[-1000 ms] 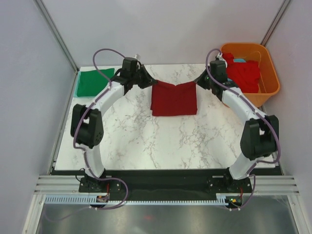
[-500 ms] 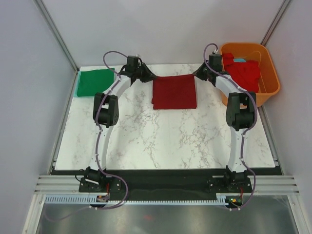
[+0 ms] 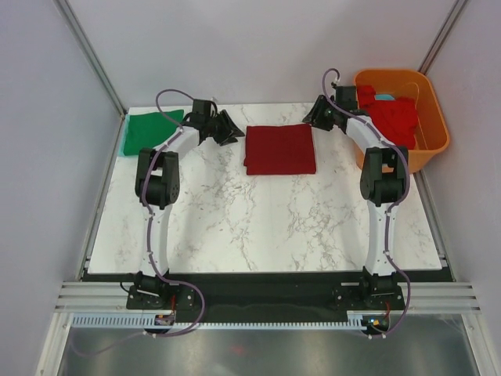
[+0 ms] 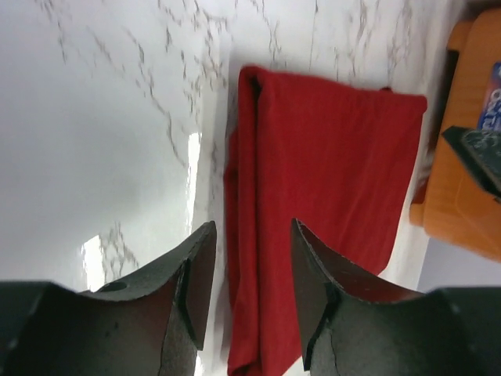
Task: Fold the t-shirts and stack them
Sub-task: Fold the tshirt, then neatly place the folded tshirt to the corner
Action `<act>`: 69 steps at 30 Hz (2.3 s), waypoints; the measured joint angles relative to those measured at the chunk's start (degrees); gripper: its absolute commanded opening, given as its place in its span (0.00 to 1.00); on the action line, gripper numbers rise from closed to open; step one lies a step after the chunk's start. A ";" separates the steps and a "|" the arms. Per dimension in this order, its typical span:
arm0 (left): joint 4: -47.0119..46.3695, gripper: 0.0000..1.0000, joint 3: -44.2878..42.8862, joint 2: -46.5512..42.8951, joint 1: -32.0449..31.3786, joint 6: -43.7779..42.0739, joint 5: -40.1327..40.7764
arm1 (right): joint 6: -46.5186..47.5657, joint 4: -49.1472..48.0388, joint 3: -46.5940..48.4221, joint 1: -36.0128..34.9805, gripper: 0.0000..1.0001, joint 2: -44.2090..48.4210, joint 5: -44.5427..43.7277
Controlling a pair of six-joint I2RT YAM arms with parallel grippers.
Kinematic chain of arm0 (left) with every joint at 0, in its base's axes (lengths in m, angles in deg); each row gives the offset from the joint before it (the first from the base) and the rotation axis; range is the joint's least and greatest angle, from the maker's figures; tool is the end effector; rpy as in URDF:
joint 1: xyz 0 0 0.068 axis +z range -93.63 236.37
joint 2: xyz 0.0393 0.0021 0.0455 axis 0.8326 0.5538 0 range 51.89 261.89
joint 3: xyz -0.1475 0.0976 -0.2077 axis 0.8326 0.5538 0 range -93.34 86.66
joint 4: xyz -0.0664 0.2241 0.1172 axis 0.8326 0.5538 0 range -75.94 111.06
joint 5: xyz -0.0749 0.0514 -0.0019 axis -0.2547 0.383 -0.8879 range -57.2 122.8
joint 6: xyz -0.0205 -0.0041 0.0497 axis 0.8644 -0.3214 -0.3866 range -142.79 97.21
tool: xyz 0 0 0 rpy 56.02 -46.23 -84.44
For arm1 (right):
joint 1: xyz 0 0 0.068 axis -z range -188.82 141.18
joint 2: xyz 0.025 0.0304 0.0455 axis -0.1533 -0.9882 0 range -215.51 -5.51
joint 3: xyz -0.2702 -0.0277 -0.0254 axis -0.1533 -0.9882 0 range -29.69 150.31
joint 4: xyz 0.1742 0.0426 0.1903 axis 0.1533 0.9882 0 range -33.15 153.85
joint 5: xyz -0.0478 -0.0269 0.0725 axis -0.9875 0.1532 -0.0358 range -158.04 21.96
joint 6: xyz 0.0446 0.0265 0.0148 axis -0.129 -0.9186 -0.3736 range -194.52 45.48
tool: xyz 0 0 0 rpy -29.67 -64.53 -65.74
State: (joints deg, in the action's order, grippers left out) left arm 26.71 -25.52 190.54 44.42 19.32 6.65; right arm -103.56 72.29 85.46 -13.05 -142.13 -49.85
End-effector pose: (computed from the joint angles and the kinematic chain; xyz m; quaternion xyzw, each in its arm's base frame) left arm 0.5313 -0.1285 0.1656 -0.1349 0.8746 -0.3722 0.2799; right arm 0.5458 0.0515 0.1963 0.1207 0.8779 0.2619 0.3823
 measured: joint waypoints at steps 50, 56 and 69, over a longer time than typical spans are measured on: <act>4.94 0.52 52.57 -35.43 -5.75 -4.87 -4.09 | 10.29 4.02 -57.86 -2.14 0.45 37.57 9.53; 8.52 0.50 44.87 -35.74 -5.51 -5.05 -2.29 | 10.47 7.08 -46.69 -2.14 0.38 37.33 6.99; 8.20 0.48 27.36 -22.60 -5.42 -6.73 -2.10 | 11.76 8.48 -28.41 -2.12 0.30 18.88 10.71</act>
State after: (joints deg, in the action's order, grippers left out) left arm 34.90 1.85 167.94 39.00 12.59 4.55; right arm -91.80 80.77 57.05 -15.17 -123.24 -39.14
